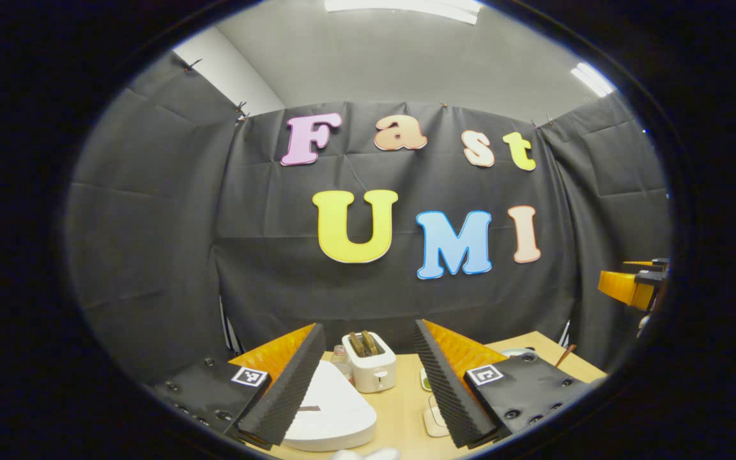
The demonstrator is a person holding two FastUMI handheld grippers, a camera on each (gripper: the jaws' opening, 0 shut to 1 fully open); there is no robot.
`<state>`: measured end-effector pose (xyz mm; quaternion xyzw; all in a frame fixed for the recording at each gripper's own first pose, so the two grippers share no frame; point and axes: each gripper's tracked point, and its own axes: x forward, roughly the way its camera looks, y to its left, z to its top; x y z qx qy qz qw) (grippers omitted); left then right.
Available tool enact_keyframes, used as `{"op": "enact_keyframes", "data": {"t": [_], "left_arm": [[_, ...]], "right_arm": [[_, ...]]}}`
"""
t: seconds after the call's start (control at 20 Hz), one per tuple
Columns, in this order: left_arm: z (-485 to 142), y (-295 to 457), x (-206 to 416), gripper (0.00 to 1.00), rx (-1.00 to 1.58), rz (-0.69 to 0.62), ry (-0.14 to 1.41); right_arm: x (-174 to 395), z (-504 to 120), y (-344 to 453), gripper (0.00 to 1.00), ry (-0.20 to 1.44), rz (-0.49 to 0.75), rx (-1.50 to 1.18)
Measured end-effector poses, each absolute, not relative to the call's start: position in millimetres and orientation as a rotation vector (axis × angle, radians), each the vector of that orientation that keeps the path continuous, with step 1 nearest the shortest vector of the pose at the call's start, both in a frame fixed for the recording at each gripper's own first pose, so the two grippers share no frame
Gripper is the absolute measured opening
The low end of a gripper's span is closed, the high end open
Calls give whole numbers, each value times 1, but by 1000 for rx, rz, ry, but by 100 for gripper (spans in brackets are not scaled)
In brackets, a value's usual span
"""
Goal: Close the left gripper, press the button to open the rice cooker; take a wooden spoon from the chopstick holder with the right hand, scoop a spoonful of rice and pour it into the rice cooker, then put the wooden spoon back into the chopstick holder.
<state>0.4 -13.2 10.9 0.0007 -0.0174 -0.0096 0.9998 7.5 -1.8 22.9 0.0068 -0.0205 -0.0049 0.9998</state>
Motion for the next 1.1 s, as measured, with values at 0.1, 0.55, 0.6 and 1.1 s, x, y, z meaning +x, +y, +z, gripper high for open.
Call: {"op": "enact_keyframes", "data": {"t": [0.1,0.55,0.6,1.1], "left_arm": [[11,-14,0,96,3,-13,-43],[-1,-9,4,96,-3,12,-22],[-3,-11,7,96,0,8,-16],[-54,-9,25,9,-32,13,109]], "right_arm": [[9,22,-3,97,-39,-8,5],[8,19,-8,97,-23,-14,-4],[7,17,-9,97,-16,-16,-7],[5,0,-13,97,27,-13,-23]]}}
